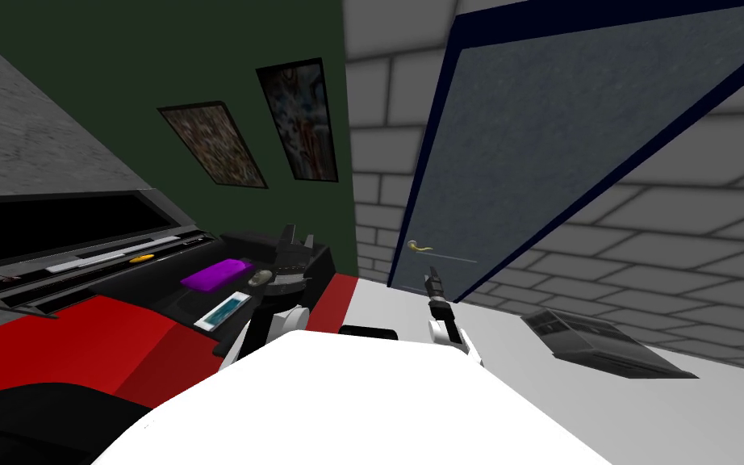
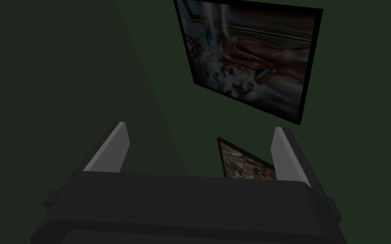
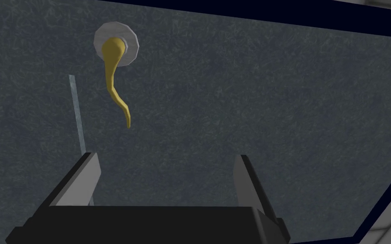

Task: Pull the door open

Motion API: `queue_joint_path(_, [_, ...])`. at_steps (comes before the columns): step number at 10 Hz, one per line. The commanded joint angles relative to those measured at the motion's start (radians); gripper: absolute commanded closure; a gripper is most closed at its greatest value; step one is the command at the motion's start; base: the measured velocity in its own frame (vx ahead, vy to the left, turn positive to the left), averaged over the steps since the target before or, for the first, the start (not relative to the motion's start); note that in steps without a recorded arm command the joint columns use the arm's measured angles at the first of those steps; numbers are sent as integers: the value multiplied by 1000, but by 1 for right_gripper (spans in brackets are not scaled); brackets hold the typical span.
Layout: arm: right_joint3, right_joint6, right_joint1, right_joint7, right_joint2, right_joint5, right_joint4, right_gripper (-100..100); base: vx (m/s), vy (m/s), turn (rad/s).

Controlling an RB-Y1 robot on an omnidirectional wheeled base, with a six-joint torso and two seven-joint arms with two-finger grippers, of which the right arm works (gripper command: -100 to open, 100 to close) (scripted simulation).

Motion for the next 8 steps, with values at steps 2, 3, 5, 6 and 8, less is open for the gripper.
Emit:
queue_joint_path(2, [-10,-11,-15,-1,-10,-2,59,-100,123,-20,29])
queue_joint_path(3, [-13,-14,-21,-1,-12,-3,79,-100,92,-11,26])
queue_joint_path(5, [-22,-24,-36,0,-19,-4,135,-100,142,-15,38])
queue_joint_path(6, [-27,-29,-46,1,-23,-5,168,-100,143,-40,48])
queue_joint_path(8, [-34,-37,-58,1,-28,-6,212,-100,127,-32,30])
